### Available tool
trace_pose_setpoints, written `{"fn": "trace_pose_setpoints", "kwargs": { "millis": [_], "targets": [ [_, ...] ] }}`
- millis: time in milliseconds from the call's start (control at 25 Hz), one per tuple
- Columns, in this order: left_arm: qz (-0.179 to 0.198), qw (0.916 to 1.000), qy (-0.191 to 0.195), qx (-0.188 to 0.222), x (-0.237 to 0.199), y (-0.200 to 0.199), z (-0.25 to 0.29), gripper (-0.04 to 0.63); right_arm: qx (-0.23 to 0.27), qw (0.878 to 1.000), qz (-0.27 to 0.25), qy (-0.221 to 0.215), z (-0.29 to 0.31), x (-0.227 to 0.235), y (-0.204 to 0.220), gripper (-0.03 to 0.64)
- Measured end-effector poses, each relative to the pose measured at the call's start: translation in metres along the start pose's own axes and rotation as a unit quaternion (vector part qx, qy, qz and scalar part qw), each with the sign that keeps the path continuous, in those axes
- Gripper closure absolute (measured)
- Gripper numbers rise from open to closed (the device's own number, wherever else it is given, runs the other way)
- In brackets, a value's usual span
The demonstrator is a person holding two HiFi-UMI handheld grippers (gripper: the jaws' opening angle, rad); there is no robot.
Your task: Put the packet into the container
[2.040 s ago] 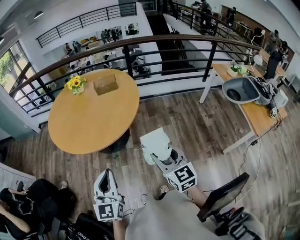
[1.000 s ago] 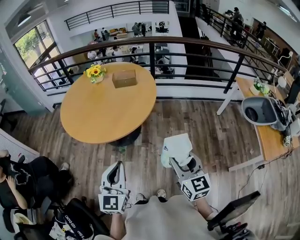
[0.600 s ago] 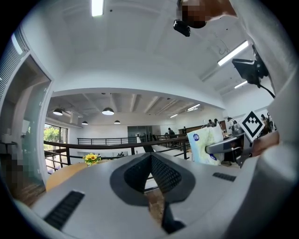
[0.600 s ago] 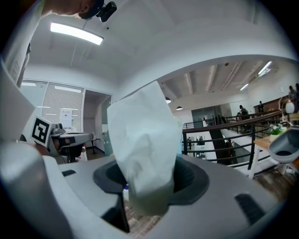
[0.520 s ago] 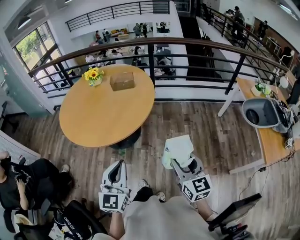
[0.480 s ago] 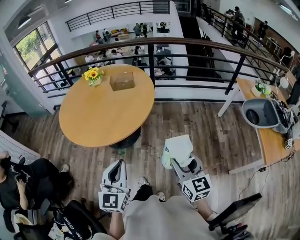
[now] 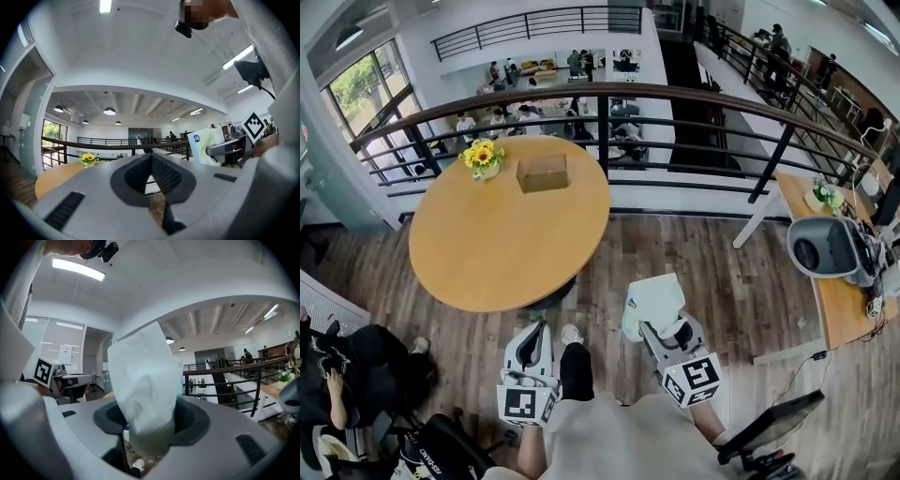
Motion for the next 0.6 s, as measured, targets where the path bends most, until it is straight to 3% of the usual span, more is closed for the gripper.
{"fn": "trace_pose_setpoints", "kwargs": {
  "millis": [320, 480, 600],
  "targets": [
    [-0.008, 0.9999, 0.008, 0.002, -0.046, 0.010, 0.068, 0.591, -0.010, 1.000, -0.005, 0.012, 0.070, 0.021, -0.012, 0.391],
    [-0.009, 0.9998, 0.014, 0.009, -0.081, -0.004, 0.108, 0.591, -0.010, 1.000, -0.008, 0.015, 0.114, 0.029, -0.037, 0.391],
    [-0.033, 0.9993, 0.011, 0.011, -0.107, -0.020, 0.136, 0.591, -0.012, 1.000, -0.007, 0.013, 0.150, 0.035, -0.062, 0.391]
  ]
}}
Point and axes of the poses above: the fingertips, and each gripper's own axes: z forward along the fingers, x to its right, y out of its underside, the point moved 9 cm from there along -z, backward along the fingers, and after that the axes turned 9 degrees about -x, right-handed, at the moved point
